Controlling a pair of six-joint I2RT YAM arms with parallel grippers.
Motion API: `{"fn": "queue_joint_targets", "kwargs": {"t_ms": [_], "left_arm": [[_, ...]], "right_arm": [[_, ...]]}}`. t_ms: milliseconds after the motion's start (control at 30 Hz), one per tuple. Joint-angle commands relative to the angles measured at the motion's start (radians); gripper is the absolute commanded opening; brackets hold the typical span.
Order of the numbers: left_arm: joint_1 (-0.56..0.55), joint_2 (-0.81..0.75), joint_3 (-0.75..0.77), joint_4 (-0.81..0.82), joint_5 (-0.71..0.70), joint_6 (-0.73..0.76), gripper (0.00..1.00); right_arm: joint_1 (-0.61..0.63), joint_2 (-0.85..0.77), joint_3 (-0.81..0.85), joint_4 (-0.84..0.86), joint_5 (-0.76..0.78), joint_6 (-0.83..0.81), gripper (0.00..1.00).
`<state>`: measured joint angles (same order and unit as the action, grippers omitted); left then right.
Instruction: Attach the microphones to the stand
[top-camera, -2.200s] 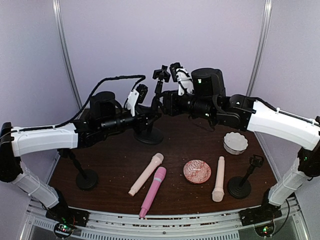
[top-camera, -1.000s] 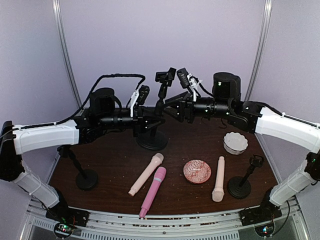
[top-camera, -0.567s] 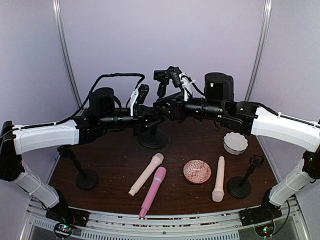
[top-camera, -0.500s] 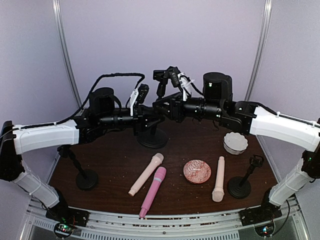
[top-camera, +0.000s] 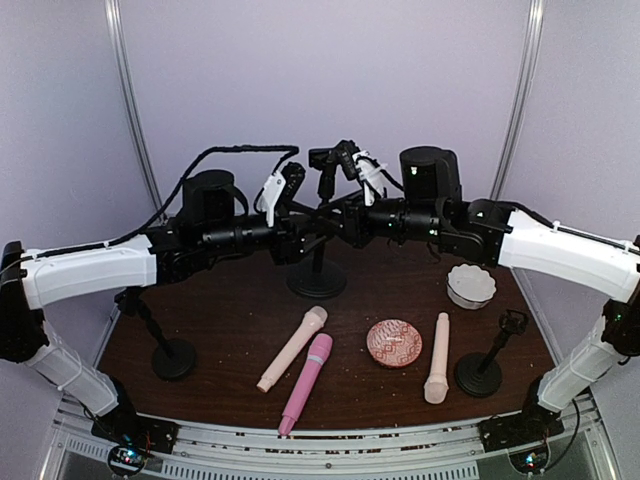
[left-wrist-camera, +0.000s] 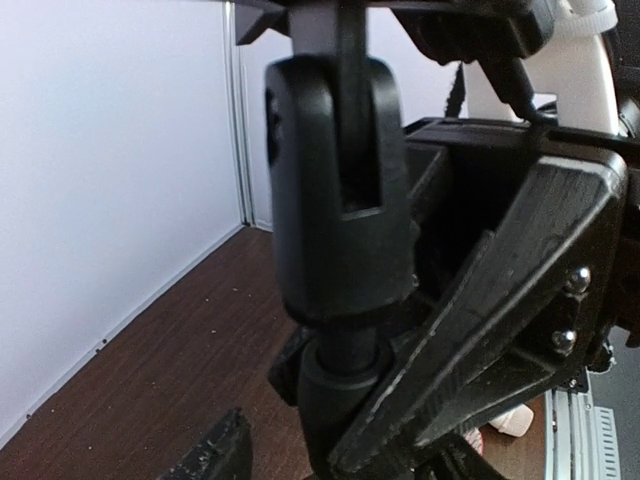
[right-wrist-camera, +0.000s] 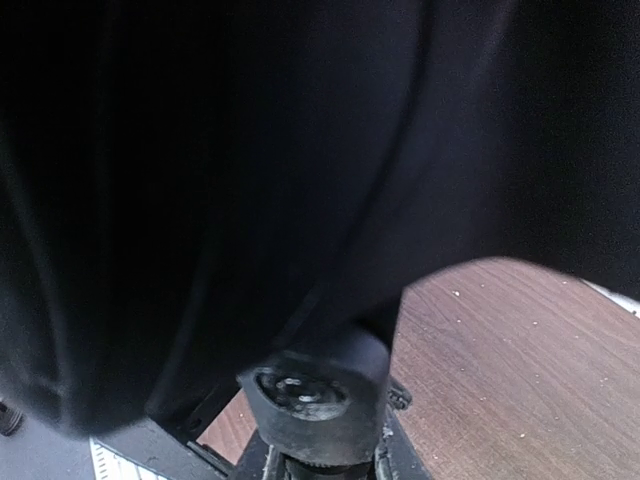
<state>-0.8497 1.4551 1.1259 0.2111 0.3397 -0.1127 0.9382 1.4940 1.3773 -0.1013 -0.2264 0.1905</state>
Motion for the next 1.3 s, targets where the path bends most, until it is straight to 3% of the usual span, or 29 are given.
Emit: {"fn": "queue_joint_targets", "kwargs": {"t_ms": [0, 467, 600, 800, 833, 867, 967, 1067, 1100, 1167, 1267], "left_arm": [[-0.01, 0.021, 0.05, -0.01, -0.062, 0.04, 0.58], [-0.04, 0.024, 0.016, 0.035, -0.066, 0.064, 0.54], [-0.05, 0.025, 0.015, 0.033, -0.039, 0.093, 0.44], [-0.052, 0.001, -0.001, 0.051, -0.022, 0.112, 0.07], [-0.052, -0.007, -0.008, 0.061, -0.013, 0.115, 0.01], [-0.052, -0.015, -0.015, 0.071, 0.004, 0.121, 0.0], [-0.046, -0.029, -0.015, 0.089, 0.156, 0.128, 0.0], [-0.042, -0.016, 0.016, 0.076, 0.3, 0.106, 0.0], [-0.041, -0.015, 0.016, 0.087, 0.323, 0.098, 0.0], [-0.041, -0.014, 0.012, 0.096, 0.35, 0.091, 0.0], [-0.04, -0.014, 0.01, 0.096, 0.323, 0.086, 0.0]], "right_arm": [[0.005, -0.055, 0.071, 0.042, 0.014, -0.005, 0.0], [0.013, -0.104, 0.037, 0.126, 0.11, 0.022, 0.0], [0.014, -0.098, 0.044, 0.133, 0.102, 0.025, 0.0], [0.012, -0.075, 0.052, 0.112, 0.065, 0.029, 0.0], [0.005, -0.076, 0.049, 0.112, 0.03, 0.019, 0.0], [-0.009, -0.076, 0.051, 0.108, -0.051, -0.01, 0.0], [-0.091, -0.086, 0.039, 0.118, -0.488, -0.102, 0.0], [-0.17, -0.083, 0.02, 0.156, -0.713, -0.092, 0.0], [-0.187, -0.08, 0.025, 0.152, -0.736, -0.093, 0.02], [-0.205, -0.081, 0.026, 0.127, -0.718, -0.113, 0.15], [-0.205, -0.094, 0.021, 0.074, -0.559, -0.144, 0.46]]}}
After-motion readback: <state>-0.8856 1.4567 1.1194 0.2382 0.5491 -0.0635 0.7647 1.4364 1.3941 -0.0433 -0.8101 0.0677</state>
